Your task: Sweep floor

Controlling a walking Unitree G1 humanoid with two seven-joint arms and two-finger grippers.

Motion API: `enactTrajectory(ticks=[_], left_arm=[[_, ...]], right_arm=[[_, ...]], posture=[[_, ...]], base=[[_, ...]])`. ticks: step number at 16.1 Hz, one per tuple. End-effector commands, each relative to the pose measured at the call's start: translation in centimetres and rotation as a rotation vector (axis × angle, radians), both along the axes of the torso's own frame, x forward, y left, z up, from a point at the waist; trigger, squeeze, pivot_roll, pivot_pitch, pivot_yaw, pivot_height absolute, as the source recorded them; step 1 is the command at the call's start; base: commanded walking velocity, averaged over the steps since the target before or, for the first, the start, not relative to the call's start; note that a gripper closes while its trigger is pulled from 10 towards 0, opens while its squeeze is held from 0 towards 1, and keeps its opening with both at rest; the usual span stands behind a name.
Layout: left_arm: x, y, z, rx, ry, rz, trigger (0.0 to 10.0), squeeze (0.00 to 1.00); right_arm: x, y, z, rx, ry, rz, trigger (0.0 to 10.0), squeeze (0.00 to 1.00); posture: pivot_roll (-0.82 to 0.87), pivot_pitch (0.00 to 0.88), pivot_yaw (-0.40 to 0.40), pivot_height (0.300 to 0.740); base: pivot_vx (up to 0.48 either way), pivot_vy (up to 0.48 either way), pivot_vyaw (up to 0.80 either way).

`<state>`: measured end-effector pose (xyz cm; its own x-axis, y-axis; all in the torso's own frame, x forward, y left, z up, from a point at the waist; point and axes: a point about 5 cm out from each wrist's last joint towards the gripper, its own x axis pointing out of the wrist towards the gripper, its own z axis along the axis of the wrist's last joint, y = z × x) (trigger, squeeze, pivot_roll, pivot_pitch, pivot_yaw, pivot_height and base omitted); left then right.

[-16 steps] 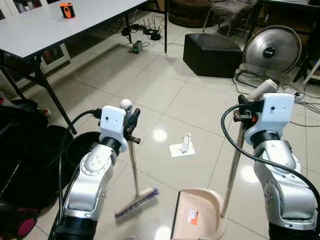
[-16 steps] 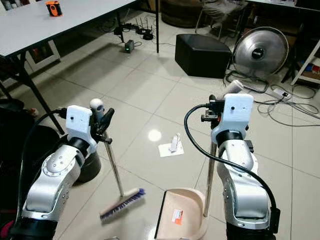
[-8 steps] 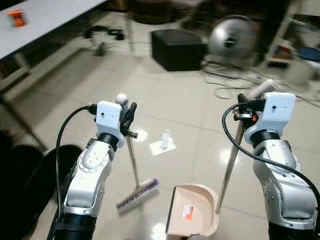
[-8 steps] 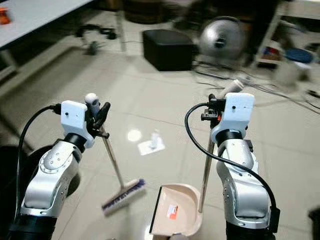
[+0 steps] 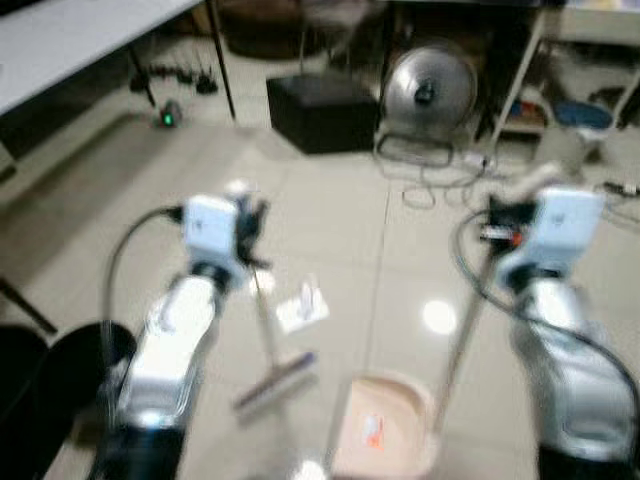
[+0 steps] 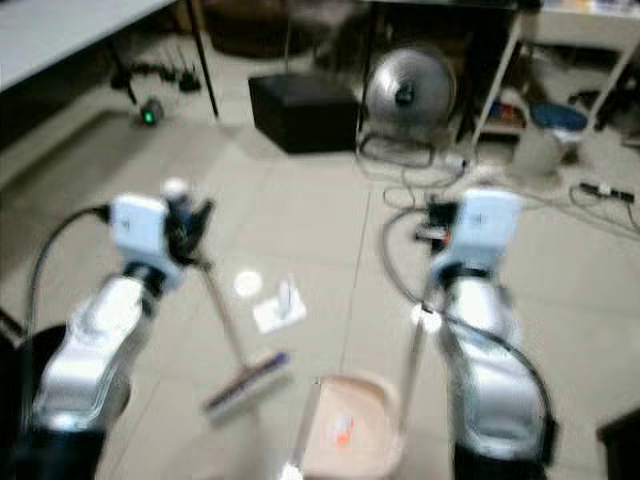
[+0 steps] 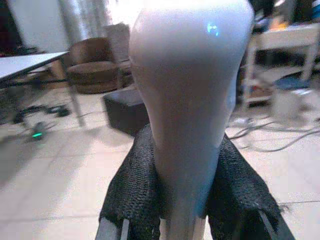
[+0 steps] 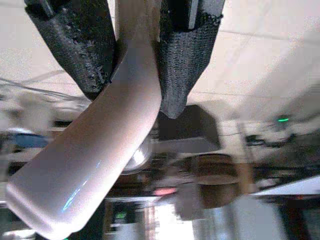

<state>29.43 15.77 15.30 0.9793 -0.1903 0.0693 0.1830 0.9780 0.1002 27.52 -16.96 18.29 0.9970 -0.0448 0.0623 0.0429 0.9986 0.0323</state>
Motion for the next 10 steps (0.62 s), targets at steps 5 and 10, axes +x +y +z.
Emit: enactTrajectory(ticks=[5, 10], left_arm=[[0.0, 0.0, 1.4, 0.015, -0.070, 0.044, 10.0, 0.00], [-0.3, 0.8, 1.8, 0.024, -0.086, 0.095, 10.0, 0.00]], right_arm=[[0.4, -0.4, 0.8, -0.007, -0.061, 0.010, 10.0, 0.00], [1.2, 0.8, 1.0, -0.021, -0.080, 0.076, 10.0, 0.00]], posture=[[-0.01, 0.012, 0.008, 0.740], [0.02, 0.024, -0.014, 0.740]], base=[[0.342, 0.000, 0.00], [0.340, 0.000, 0.27]])
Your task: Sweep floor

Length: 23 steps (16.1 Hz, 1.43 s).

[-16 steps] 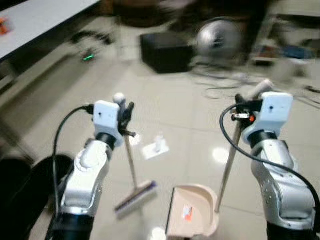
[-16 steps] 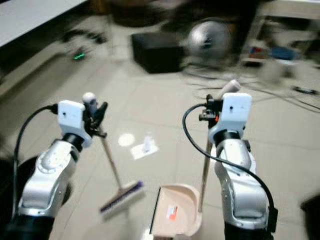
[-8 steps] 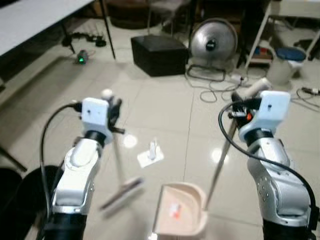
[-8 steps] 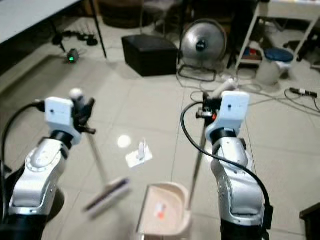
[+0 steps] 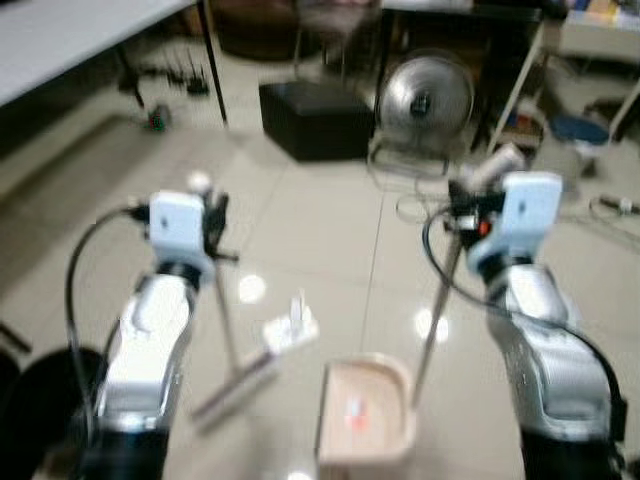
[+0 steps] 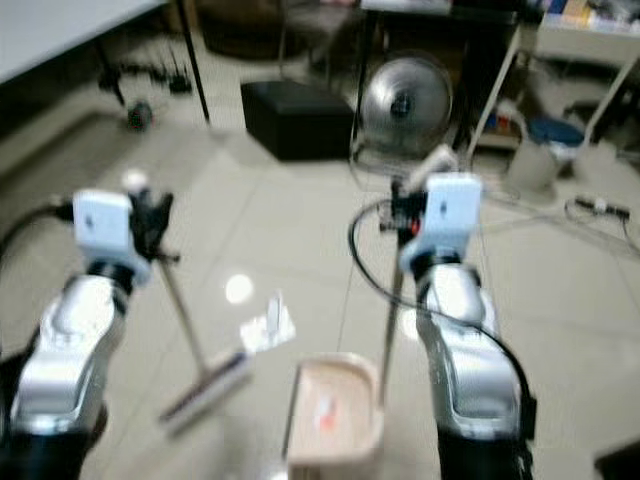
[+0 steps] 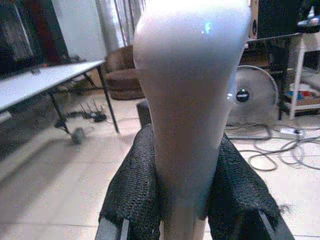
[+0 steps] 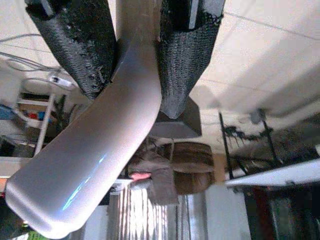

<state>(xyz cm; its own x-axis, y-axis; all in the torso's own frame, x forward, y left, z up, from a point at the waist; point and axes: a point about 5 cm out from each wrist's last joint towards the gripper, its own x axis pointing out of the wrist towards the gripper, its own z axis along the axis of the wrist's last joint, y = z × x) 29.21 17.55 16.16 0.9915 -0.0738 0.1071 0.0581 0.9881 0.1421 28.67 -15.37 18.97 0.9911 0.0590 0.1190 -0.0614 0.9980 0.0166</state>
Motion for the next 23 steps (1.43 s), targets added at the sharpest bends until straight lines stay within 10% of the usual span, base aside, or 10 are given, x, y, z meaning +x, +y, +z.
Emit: enactTrajectory(ticks=[1, 23], left_arm=[[-0.1, -1.0, 1.0, -0.012, -0.044, -0.029, 10.0, 0.00], [1.4, -1.6, 1.0, -0.032, -0.044, -0.054, 10.0, 0.00]], right_arm=[[0.1, -0.8, 0.4, 0.003, -0.024, -0.027, 10.0, 0.00], [-0.5, -1.0, 0.1, 0.001, -0.027, -0.040, 10.0, 0.00]], posture=[[0.02, 0.022, -0.007, 0.740], [-0.01, 0.029, 0.038, 0.740]], base=[[0.341, 0.000, 0.00], [0.347, 0.000, -0.06]])
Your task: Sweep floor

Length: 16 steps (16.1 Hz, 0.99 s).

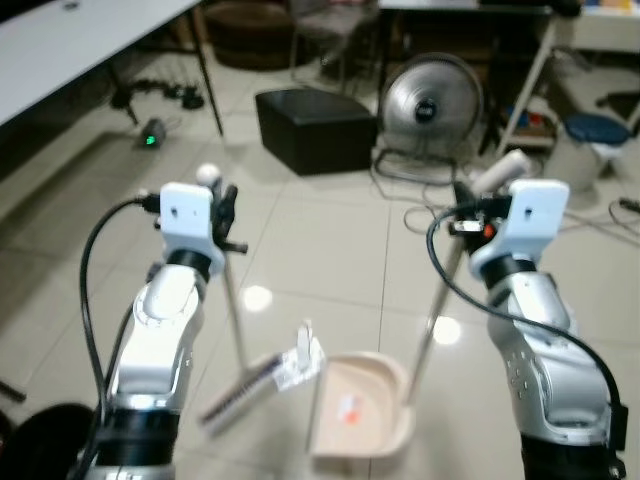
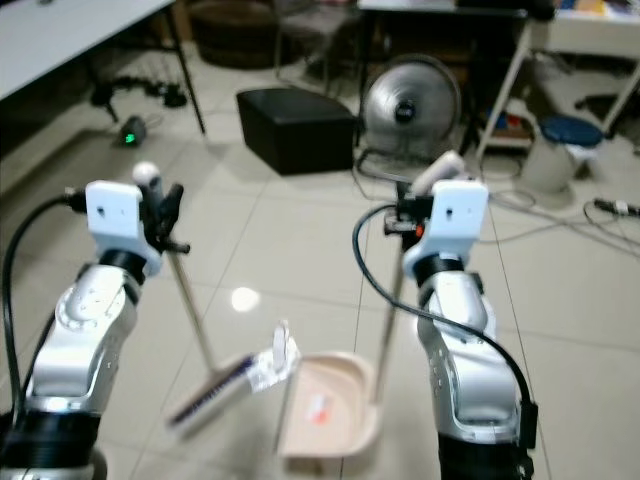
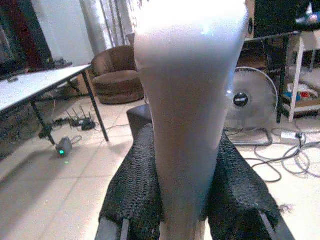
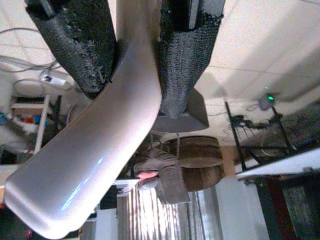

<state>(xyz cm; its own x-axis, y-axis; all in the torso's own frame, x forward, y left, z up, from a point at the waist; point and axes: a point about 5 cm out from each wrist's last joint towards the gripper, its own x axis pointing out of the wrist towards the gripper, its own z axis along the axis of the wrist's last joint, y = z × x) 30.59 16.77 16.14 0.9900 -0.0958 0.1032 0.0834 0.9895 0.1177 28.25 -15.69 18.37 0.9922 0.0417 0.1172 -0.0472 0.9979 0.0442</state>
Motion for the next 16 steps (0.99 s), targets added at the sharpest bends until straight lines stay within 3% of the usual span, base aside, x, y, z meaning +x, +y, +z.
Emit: enactTrajectory(ticks=[1, 12, 16], left_arm=[[-0.02, -0.85, 1.02, -0.009, -0.050, -0.029, 10.0, 0.00], [0.07, -1.20, 0.97, -0.009, -0.047, -0.043, 10.0, 0.00], [0.01, -1.11, 0.88, -0.004, -0.043, -0.043, 10.0, 0.00]], right_arm=[[-0.14, -0.62, 0.71, -0.032, -0.029, -0.022, 10.0, 0.00], [-0.07, -0.87, 1.00, -0.001, -0.052, -0.048, 10.0, 0.00], [0.12, -0.84, 1.17, -0.037, -0.061, -0.043, 10.0, 0.00]], posture=[[-0.01, 0.029, 0.038, 0.740], [-0.01, 0.032, 0.041, 0.740], [-0.01, 0.033, 0.039, 0.740]], base=[[0.375, 0.000, 0.00], [0.392, 0.000, -0.05], [0.393, 0.000, -0.14]])
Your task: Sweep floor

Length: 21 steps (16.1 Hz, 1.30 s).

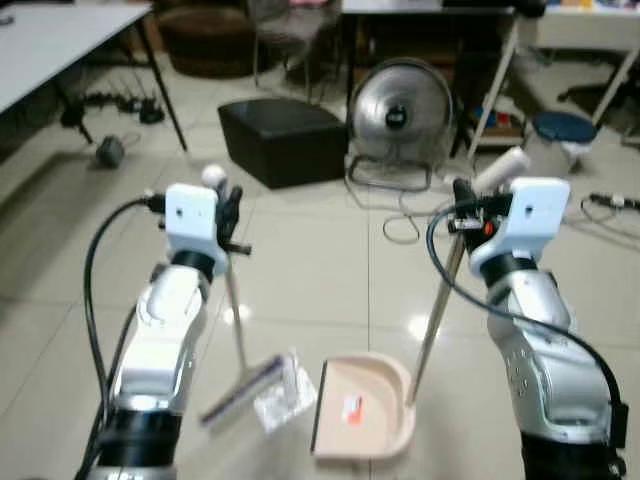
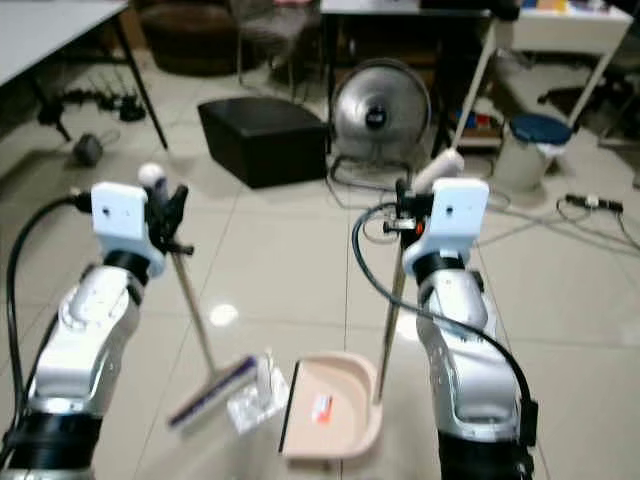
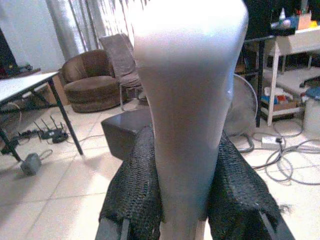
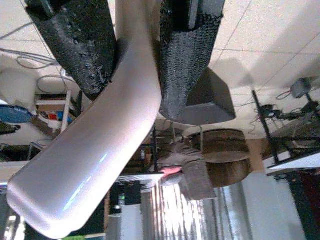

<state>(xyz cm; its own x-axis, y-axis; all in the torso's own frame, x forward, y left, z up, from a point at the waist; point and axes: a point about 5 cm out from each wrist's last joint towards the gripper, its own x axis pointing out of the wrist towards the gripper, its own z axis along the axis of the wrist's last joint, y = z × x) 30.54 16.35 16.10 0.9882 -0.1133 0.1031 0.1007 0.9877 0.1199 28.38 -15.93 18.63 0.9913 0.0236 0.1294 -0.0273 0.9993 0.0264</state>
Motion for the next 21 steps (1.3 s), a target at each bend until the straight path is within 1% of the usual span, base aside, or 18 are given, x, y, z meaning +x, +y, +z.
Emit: enactTrajectory(ticks=[1, 4, 7, 10, 11, 15, 16, 19, 20, 21], left_arm=[[0.1, -0.7, 0.9, -0.007, -0.044, -0.023, 10.0, 0.00], [0.1, -0.7, 1.0, -0.008, -0.046, -0.021, 10.0, 0.00], [0.0, -0.5, 1.0, -0.003, -0.046, -0.017, 10.0, 0.00], [-0.1, -0.5, 1.0, 0.001, -0.045, -0.017, 10.0, 0.00], [-0.2, -0.5, 1.0, 0.002, -0.042, -0.021, 10.0, 0.00], [-0.2, -0.4, 0.7, 0.009, -0.030, -0.019, 10.0, 0.00], [0.1, -0.2, 0.3, -0.009, -0.009, 0.006, 10.0, 0.00], [0.6, -0.1, -0.8, 0.000, 0.015, 0.046, 10.0, 0.00], [0.9, 0.2, -1.0, -0.019, -0.004, 0.080, 10.0, 0.00], [1.1, 0.5, -1.2, -0.037, -0.011, 0.112, 10.0, 0.00]], right_arm=[[0.0, -0.6, 0.9, -0.028, -0.051, -0.022, 10.0, 0.00], [0.2, -0.4, 0.9, -0.081, -0.068, -0.026, 10.0, 0.00], [0.3, 0.0, 0.8, -0.090, -0.058, 0.022, 10.0, 0.00], [0.1, 0.0, 0.8, -0.086, -0.071, 0.010, 10.0, 0.00], [0.0, 0.0, 0.5, -0.062, -0.073, 0.002, 10.0, 0.00], [0.0, 0.1, 0.0, -0.083, -0.079, 0.016, 10.0, 0.00], [0.3, 0.1, -0.5, -0.102, -0.087, 0.025, 10.0, 0.00], [0.7, 0.0, -1.1, -0.099, -0.104, 0.038, 10.0, 0.00], [0.9, -0.1, -1.4, -0.112, -0.116, 0.036, 10.0, 0.00], [1.0, -0.3, -1.5, -0.130, -0.129, 0.033, 10.0, 0.00]], posture=[[-0.01, 0.036, 0.039, 0.740], [-0.01, 0.038, 0.039, 0.740], [-0.01, 0.040, 0.038, 0.740], [0.00, 0.043, 0.040, 0.740], [0.00, 0.044, 0.041, 0.740], [0.01, 0.057, 0.051, 0.740], [0.02, 0.078, 0.057, 0.740], [0.03, 0.117, 0.071, 0.740], [0.05, 0.158, 0.089, 0.740], [0.05, 0.176, 0.098, 0.740]], base=[[0.398, 0.000, 0.00], [0.393, 0.000, 0.00], [0.391, 0.000, 0.00], [0.393, 0.000, 0.80], [0.394, 0.000, 0.00], [0.380, 0.000, 0.00], [0.000, 0.000, 0.00], [0.000, 0.000, 0.00], [0.000, 0.000, 0.00], [0.000, 0.000, 0.00]])
